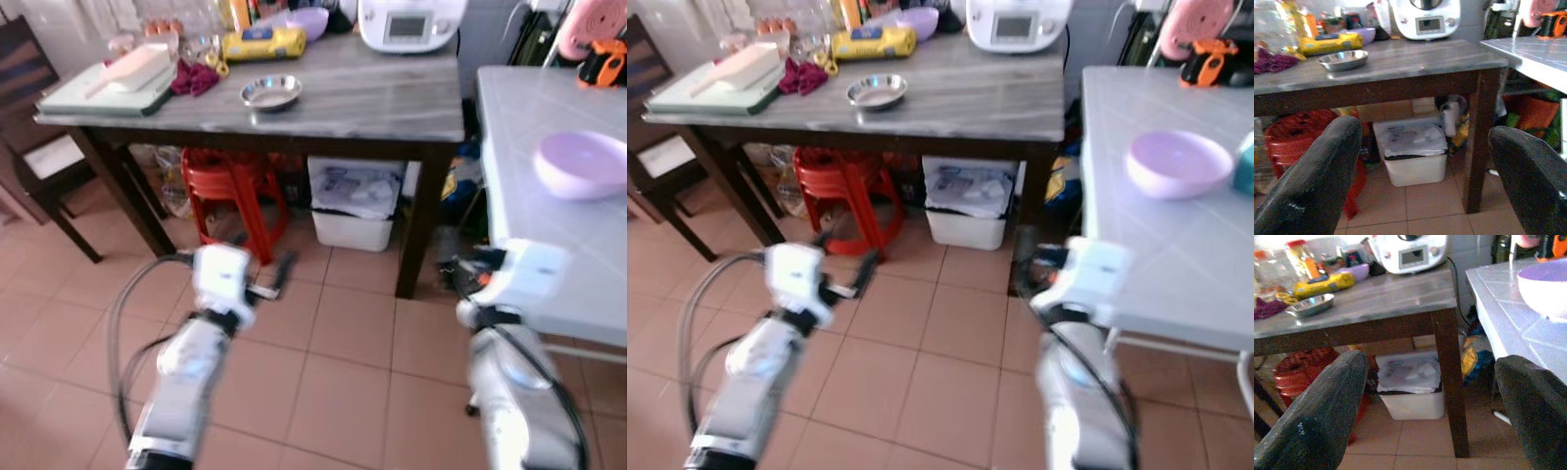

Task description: Setting the table

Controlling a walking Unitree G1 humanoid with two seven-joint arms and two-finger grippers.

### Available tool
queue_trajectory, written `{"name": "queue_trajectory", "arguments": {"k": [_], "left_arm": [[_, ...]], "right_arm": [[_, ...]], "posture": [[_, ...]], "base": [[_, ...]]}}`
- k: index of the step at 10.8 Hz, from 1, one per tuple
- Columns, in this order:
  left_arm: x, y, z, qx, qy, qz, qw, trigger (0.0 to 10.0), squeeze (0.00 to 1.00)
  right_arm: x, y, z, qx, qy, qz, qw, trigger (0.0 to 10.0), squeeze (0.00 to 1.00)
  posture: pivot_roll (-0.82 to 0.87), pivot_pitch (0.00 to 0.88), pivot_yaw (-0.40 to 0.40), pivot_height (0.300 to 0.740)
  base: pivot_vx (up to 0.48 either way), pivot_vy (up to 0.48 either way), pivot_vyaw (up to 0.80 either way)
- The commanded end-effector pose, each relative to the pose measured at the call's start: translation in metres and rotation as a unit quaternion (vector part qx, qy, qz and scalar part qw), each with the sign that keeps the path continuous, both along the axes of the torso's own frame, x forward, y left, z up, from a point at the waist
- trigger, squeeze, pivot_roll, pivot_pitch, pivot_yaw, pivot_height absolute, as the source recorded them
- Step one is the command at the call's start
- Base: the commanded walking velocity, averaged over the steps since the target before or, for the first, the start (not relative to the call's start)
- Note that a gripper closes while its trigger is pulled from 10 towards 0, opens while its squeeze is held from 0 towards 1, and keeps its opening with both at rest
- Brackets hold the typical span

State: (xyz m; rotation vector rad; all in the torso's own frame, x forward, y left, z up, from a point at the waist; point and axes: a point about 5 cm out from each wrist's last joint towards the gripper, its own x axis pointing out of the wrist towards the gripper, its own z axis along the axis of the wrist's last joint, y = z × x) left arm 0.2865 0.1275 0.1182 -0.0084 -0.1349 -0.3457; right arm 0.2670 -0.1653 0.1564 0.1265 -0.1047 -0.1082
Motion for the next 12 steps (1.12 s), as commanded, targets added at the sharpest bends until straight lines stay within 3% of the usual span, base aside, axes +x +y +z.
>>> {"name": "queue_trajectory", "arguments": {"k": [1,7,9,12], "left_arm": [[-0.001,-0.003,0.001,0.001,-0.001,-0.009,1.000,10.0,0.00],[-0.001,-0.001,-0.001,0.001,0.001,-0.009,1.000,10.0,0.00],[0.000,-0.003,-0.001,-0.001,0.000,-0.010,1.000,10.0,0.00],[-0.001,-0.001,-0.001,0.003,-0.001,-0.006,1.000,10.0,0.00]], "right_arm": [[-0.001,-0.004,0.000,-0.004,0.000,-0.007,1.000,10.0,0.00],[-0.011,-0.007,-0.003,-0.017,0.001,-0.036,0.999,10.0,0.00],[-0.007,-0.011,-0.001,-0.022,-0.002,-0.038,0.999,10.0,0.00],[-0.007,-0.012,-0.001,-0.026,-0.004,-0.041,0.999,10.0,0.00]], "posture": [[-0.10,0.089,0.119,0.740],[-0.11,0.085,0.111,0.740],[-0.10,0.086,0.112,0.740],[-0.10,0.090,0.115,0.740]], "base": [[0.000,-0.349,0.00],[0.000,-0.347,0.00],[0.000,-0.349,-0.61],[0.000,-0.091,0.00]]}}
